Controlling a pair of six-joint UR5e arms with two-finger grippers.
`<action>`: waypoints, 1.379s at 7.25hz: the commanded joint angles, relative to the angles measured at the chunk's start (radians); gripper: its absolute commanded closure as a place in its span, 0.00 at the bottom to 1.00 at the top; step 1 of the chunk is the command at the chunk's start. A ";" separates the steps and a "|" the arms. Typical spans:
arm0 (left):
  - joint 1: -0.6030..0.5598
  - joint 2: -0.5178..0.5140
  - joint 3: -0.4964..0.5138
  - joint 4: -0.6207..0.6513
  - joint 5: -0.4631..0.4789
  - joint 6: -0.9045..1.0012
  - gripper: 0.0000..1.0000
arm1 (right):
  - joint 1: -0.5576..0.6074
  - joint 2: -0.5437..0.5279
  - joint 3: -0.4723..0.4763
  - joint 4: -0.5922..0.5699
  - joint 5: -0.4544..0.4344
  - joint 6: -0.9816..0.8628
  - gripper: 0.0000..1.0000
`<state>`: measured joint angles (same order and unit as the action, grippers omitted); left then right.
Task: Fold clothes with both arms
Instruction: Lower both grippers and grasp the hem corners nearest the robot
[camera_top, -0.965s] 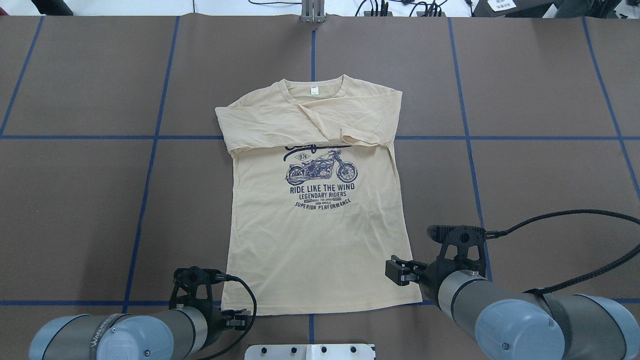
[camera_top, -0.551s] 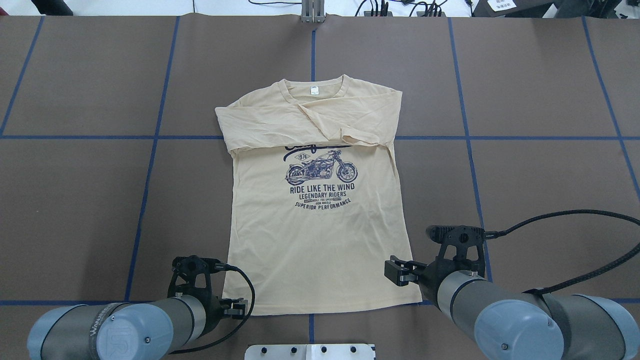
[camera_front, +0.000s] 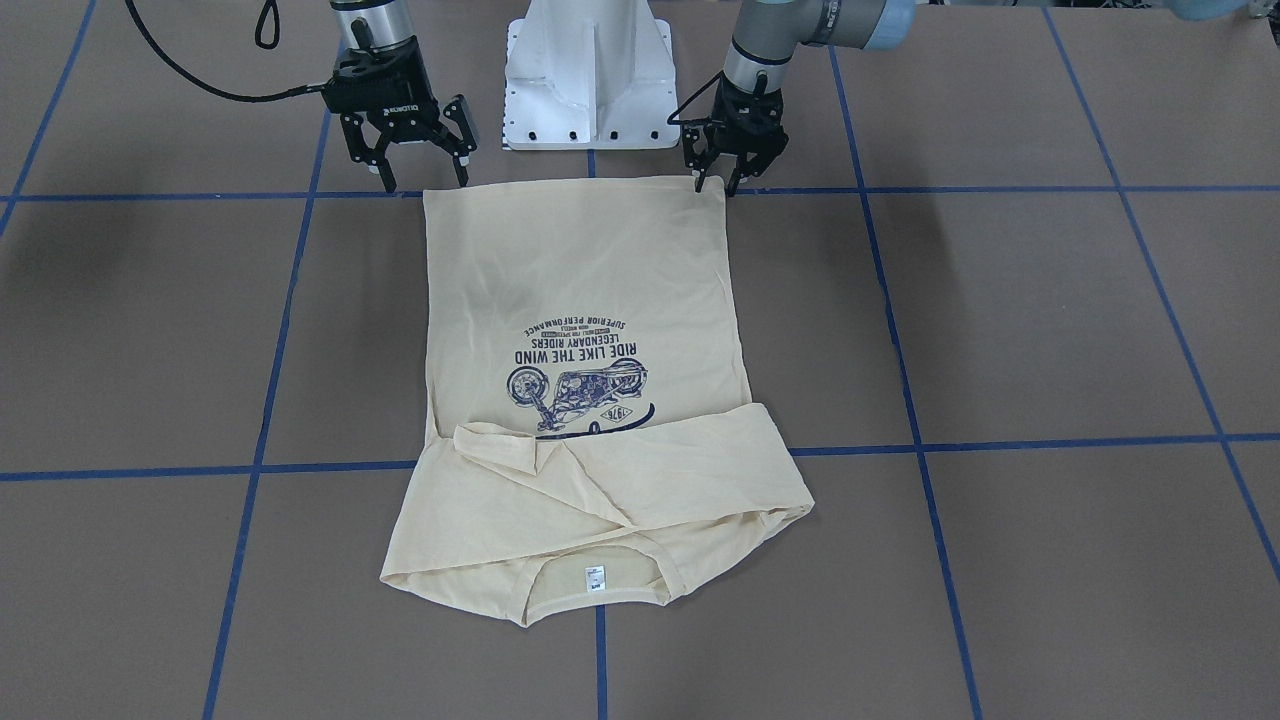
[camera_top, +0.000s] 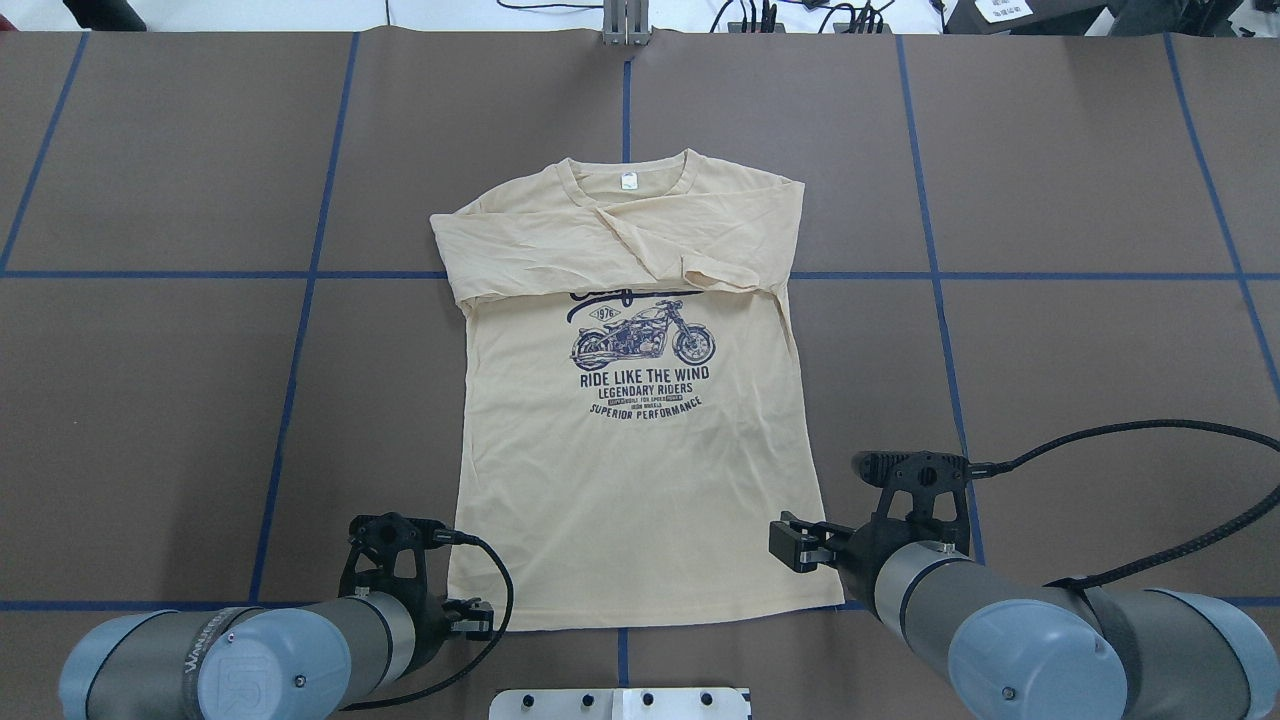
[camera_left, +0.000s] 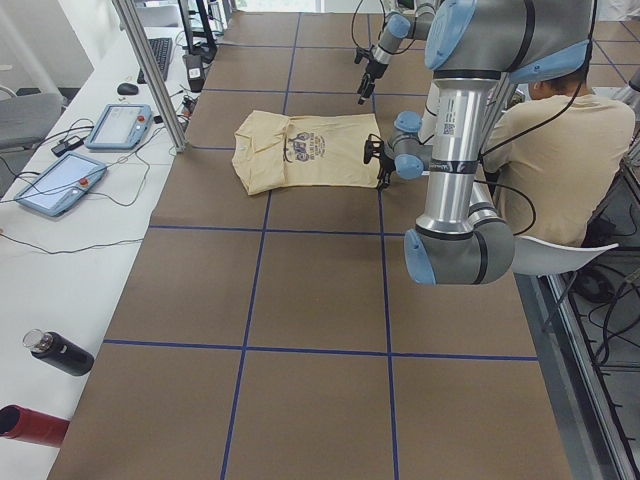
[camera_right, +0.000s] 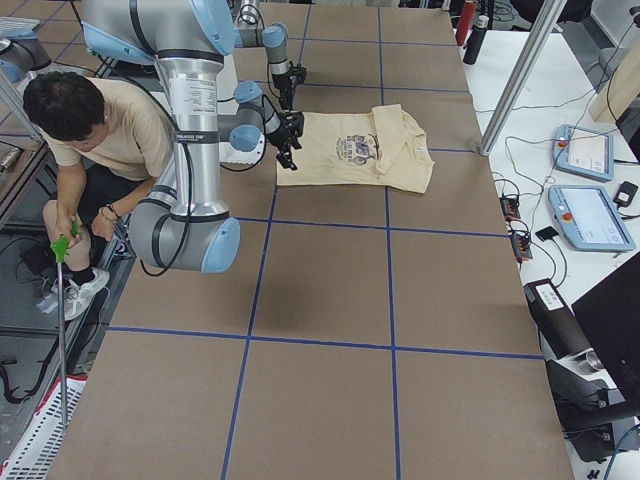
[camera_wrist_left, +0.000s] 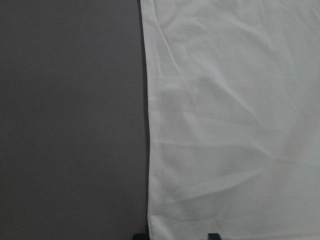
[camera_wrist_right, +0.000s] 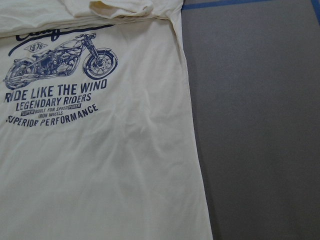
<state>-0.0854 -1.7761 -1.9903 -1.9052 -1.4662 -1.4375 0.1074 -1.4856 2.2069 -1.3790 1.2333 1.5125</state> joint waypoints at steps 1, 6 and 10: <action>-0.004 0.000 -0.004 0.000 0.001 -0.009 1.00 | 0.000 -0.008 -0.006 0.002 0.002 0.000 0.00; -0.011 -0.003 -0.039 0.002 0.001 -0.003 1.00 | -0.152 -0.047 -0.097 0.011 -0.192 0.152 0.44; -0.011 -0.002 -0.047 0.002 0.001 -0.004 1.00 | -0.183 -0.030 -0.141 0.009 -0.227 0.172 0.50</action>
<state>-0.0966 -1.7785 -2.0364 -1.9037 -1.4650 -1.4408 -0.0713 -1.5175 2.0745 -1.3675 1.0113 1.6821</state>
